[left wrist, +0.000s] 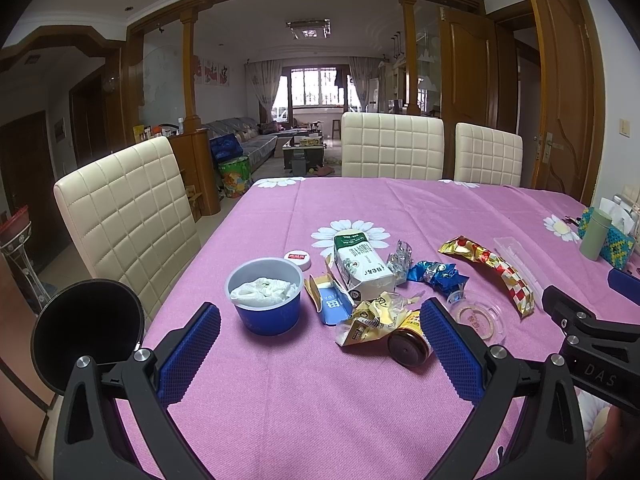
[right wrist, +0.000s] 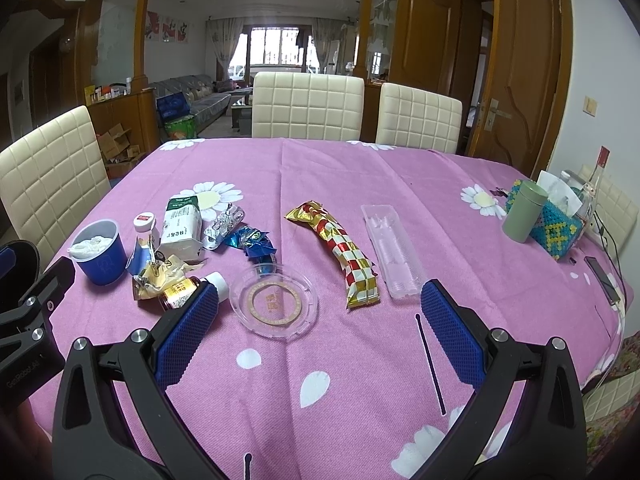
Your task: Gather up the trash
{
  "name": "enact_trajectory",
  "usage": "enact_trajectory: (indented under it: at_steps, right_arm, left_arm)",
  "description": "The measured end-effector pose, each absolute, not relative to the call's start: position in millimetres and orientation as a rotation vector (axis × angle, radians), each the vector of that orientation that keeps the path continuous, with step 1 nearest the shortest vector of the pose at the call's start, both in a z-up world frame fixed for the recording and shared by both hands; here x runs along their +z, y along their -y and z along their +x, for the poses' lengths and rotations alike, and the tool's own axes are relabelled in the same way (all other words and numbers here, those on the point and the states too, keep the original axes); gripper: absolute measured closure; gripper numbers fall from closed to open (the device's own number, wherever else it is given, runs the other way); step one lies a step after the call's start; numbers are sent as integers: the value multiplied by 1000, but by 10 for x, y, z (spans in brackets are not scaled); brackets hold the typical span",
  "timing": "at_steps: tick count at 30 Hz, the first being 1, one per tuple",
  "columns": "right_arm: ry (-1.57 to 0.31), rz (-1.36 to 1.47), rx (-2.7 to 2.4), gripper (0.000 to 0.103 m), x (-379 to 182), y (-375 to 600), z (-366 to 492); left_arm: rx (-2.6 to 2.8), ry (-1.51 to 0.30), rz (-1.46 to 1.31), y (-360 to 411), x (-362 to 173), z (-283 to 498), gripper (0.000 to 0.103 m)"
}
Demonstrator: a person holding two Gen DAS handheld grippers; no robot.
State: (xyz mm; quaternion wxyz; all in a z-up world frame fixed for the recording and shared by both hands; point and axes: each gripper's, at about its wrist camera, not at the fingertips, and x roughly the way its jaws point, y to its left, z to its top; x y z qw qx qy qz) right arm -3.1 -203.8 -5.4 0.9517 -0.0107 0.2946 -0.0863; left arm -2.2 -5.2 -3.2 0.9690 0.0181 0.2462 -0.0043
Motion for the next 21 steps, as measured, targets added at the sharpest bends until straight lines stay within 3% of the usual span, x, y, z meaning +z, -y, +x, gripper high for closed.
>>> enact_trajectory:
  at_steps: [21]
  right_arm:
    - [-595,-28,-176,3,-12,2029,5]
  left_arm:
    - [-14,-513,33,43,-106,13,6]
